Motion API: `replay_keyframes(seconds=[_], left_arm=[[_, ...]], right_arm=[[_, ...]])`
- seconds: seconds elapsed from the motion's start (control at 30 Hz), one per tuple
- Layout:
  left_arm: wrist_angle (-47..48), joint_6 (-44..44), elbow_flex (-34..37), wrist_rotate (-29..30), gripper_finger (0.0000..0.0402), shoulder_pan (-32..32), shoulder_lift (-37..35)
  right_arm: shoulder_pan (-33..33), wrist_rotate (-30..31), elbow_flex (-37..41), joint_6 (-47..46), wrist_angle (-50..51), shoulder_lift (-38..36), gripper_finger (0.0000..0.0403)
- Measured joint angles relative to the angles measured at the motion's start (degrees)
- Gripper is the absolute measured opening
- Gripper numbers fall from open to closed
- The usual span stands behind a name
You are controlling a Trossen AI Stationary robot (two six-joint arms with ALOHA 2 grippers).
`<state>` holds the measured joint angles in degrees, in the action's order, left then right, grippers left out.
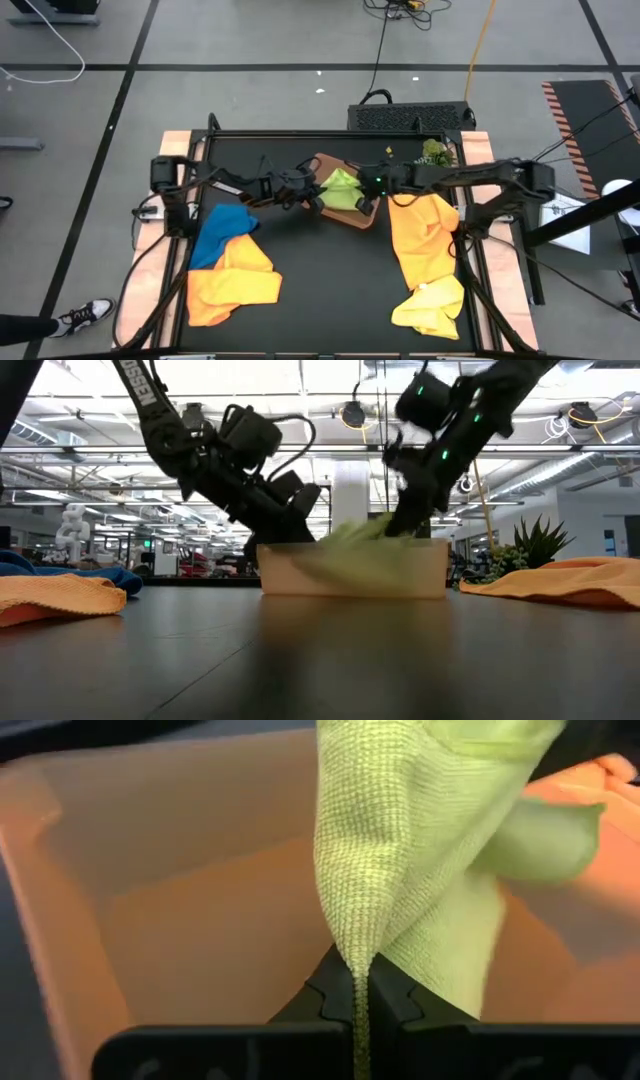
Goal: Fold microfiber towels
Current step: Put the green microfiber towel into the orange bin
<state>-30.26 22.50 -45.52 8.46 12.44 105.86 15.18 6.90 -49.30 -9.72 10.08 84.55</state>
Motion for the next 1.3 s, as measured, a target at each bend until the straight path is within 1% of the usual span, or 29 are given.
replay_keyframes(seconds=[0.03,0.13,0.27,0.47,0.67,0.8,0.93,1.0,1.1,1.2,1.3], left_arm=[[-0.42,0.4,-0.01,-0.21,0.0004,0.21,0.53],[-0.96,1.05,-0.15,-0.65,0.0022,0.51,1.04],[-1.56,-0.17,-0.16,-0.98,0.0055,0.45,1.01],[-2.95,-1.35,-0.07,-1.36,0.0102,0.45,0.93],[-2.85,-1.95,0.0,-1.39,0.0141,0.49,-0.51],[0.35,-3.46,-0.01,-0.68,0.0158,0.47,-3.8],[3.7,-4.26,-0.04,0.81,0.0167,0.47,-7.8],[6.26,-4.37,-0.07,1.1,0.0167,0.45,-10.14],[8.64,-6.09,-0.07,1.06,0.0164,-0.62,-12.81],[12.02,-9.17,-0.07,0.77,0.0153,-3.39,-14.12],[14.1,-12.19,-0.07,0.7,0.0138,-6.51,-14.11]], right_arm=[[0.67,-0.92,0.02,0.54,-0.47,1.52,0.0],[2.08,-1.05,0.02,2.09,-3.05,4.67,0.0006],[2.8,-1.07,0.02,3.08,-4.27,5.5,0.0029],[2.78,-0.93,0.01,4.85,-5.55,2.77,0.0084],[2.75,-0.92,0.0,4.77,-4.08,-1.51,0.0135],[2.75,-0.94,0.0,4.51,-1.42,-3.93,0.0153],[2.08,-0.91,0.0,3.91,0.59,-6.13,0.0157],[0.69,-0.92,0.0,3.76,1.32,-7.44,0.0157],[-3.45,-0.92,0.0,3.84,1.23,-8.91,0.0157],[-8.88,-0.55,0.0,3.23,2.81,-9.17,0.0157],[-14.3,1.77,0.0,1.91,5.22,-9.11,0.0157]])
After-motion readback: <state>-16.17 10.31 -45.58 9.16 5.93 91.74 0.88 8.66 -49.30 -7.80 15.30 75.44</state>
